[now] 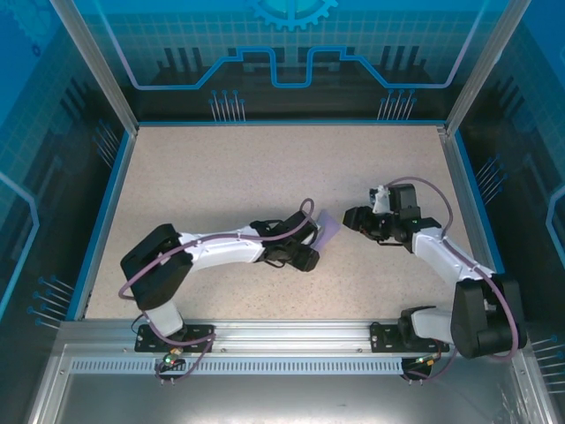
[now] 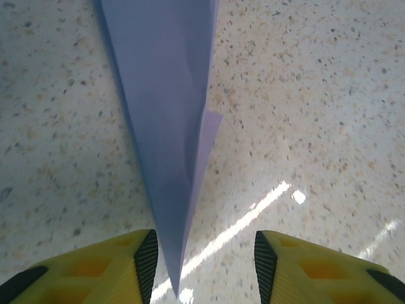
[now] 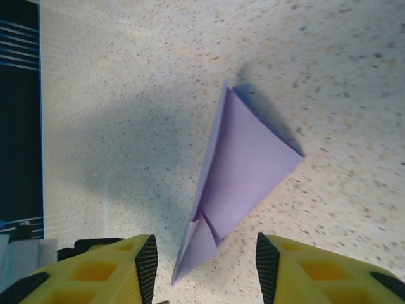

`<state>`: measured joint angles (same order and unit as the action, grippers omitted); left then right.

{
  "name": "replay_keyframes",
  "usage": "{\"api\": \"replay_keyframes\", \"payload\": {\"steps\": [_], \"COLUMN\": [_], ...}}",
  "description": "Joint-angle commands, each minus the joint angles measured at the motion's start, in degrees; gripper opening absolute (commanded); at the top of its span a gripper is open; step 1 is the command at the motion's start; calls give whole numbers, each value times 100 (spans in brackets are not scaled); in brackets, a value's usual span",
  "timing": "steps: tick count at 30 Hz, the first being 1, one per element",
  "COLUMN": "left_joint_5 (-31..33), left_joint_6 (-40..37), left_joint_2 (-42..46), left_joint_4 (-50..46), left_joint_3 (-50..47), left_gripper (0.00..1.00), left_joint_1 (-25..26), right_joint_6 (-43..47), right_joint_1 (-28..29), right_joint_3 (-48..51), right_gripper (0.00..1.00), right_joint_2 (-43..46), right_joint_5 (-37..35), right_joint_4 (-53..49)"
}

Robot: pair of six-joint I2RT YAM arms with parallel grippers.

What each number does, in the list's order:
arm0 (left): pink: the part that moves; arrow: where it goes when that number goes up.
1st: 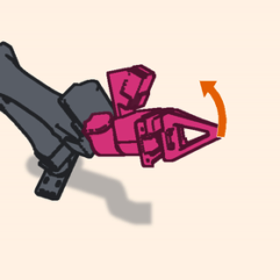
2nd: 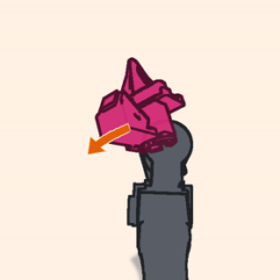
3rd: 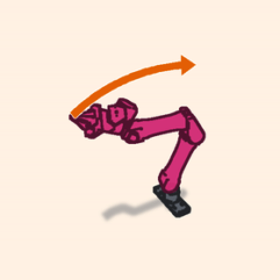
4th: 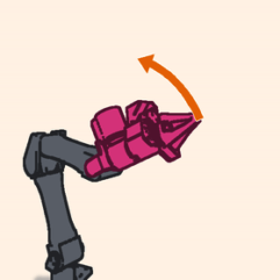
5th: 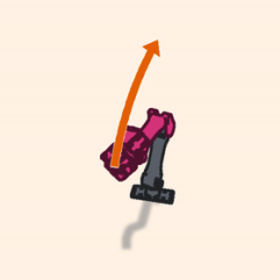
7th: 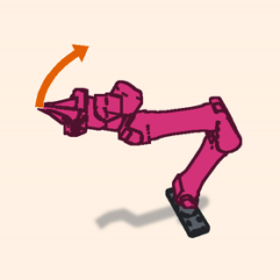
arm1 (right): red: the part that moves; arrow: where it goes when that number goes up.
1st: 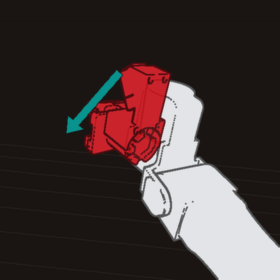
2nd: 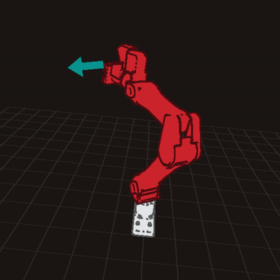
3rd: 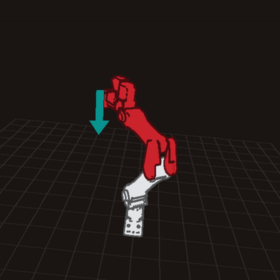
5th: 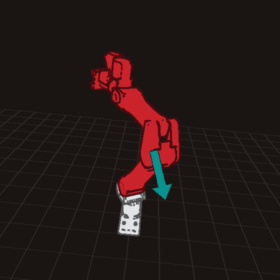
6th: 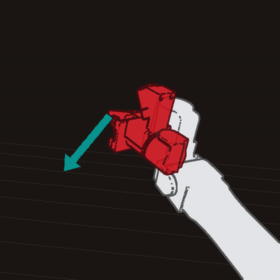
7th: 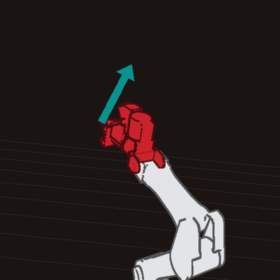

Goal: Fold a paper plane with a square sheet of paper (pick it up from the middle)
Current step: Fold the wing for the fifth time at the center of the table, then move a paper plane to the center of the table.

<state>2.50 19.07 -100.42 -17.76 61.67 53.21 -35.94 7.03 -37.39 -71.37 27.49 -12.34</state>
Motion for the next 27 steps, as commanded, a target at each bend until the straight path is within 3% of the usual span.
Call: {"api": "replay_keyframes", "payload": {"steps": [1,6,18,27], "left_joint_5": [311,589,643,-469], "left_joint_6": [-163,6,209,653], "left_joint_2": [-305,-560,-550,114], "left_joint_4": [-207,-307,-353,222], "left_joint_3": [358,511,478,62], "left_gripper": [47,38,1,0], "left_joint_1": [42,5,-72,-501], "right_joint_6": [202,179,-96,-1209], "right_joint_1": [-230,-328,-345,266], "right_joint_3": [207,372,684,1122], "right_gripper": [49,50,51,59], "right_joint_2": [165,249,197,-29], "right_joint_5": [246,374,764,1074], "right_joint_4": [-436,-405,-6,1389]}}
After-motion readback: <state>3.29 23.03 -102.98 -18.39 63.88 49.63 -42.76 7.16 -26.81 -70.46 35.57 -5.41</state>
